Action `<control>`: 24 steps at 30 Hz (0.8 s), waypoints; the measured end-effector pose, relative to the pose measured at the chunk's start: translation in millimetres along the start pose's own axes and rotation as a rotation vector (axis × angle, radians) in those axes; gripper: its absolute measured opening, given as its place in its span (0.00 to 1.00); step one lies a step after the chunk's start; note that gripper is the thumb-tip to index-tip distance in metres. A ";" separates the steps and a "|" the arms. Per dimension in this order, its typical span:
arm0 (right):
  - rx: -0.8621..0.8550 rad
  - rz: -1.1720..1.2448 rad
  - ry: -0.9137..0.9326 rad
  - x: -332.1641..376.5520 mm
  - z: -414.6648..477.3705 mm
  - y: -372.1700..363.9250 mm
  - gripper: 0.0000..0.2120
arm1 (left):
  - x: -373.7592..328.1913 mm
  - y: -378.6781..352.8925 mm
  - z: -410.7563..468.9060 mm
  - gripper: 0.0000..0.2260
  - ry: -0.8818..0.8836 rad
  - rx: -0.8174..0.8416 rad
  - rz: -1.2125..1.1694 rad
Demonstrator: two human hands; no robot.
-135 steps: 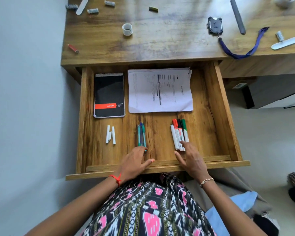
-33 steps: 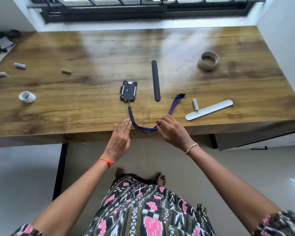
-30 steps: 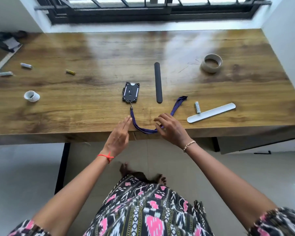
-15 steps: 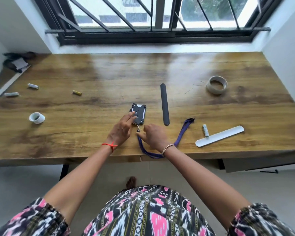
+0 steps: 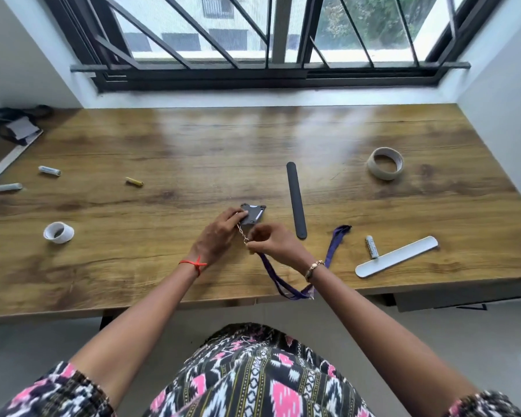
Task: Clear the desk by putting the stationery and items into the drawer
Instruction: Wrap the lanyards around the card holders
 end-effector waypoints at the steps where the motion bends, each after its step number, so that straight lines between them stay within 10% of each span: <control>1: 0.032 0.120 0.003 3.5 -1.4 2.7 0.02 | -3.8 4.6 4.6 0.14 0.012 -0.059 -0.047; 9: 0.194 0.295 -0.148 -11.5 3.8 47.5 0.12 | -39.9 40.2 30.6 0.03 0.409 -0.158 -0.919; 19: 0.495 0.214 -0.085 15.0 7.3 91.3 0.10 | -35.4 48.4 28.1 0.08 0.546 0.035 -1.164; 24: 0.369 0.141 -0.087 17.4 5.8 94.3 0.13 | -34.1 43.5 16.8 0.10 0.762 0.109 -1.541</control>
Point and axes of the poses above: each hand's wrist, its own z-axis towards the middle knuckle, its own y-axis out of the back of the hand, x = y × z, the point moved 1 cm from there along z, towards the middle knuckle, and after that the axes turned 2 degrees about y, right-handed, at the moved point
